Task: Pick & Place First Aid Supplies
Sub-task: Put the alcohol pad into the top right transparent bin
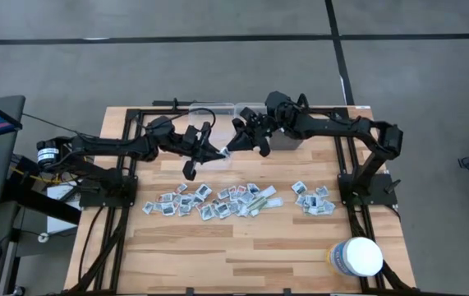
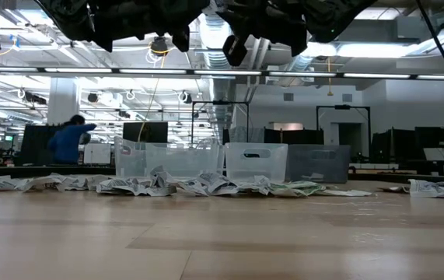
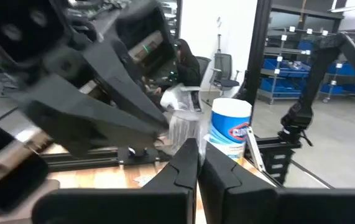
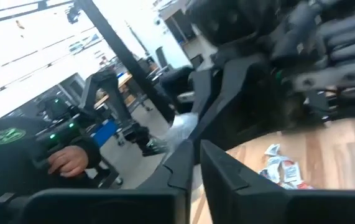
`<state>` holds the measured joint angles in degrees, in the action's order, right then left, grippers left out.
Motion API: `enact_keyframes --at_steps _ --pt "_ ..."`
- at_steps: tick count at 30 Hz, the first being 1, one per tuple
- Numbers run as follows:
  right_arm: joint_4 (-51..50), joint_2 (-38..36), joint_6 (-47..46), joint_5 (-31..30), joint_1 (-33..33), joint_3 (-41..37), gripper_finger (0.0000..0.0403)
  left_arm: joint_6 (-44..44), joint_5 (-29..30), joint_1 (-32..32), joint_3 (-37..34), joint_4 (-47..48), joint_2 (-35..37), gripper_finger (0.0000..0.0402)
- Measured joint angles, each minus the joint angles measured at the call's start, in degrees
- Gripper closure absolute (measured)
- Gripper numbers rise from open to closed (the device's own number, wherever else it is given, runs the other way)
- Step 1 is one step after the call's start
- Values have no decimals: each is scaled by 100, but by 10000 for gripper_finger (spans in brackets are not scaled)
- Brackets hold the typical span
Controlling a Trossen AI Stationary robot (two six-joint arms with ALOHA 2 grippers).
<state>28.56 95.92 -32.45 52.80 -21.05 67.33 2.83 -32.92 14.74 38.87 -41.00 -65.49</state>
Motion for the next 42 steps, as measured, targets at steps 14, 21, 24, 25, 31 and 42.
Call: enact_keyframes --at_steps 14,21,24,25,31,42 --pt "-272 -582 950 -469 54 2 227 110 1381 310 -4 119 134 399" --pt "-983 -640 2417 -1712 219 2 191 516 1574 272 -4 117 184 397" --pt "-994 -642 2757 -2070 283 2 189 515 1551 223 -4 196 184 398" --pt "-1010 -642 2839 -2161 311 2 189 516 1540 214 -4 231 184 398" --pt "-1066 -642 3019 -2609 303 2 200 518 1478 214 -4 293 184 398" --pt "-1740 -649 3109 -2863 178 9 228 492 1357 216 -4 321 177 398"
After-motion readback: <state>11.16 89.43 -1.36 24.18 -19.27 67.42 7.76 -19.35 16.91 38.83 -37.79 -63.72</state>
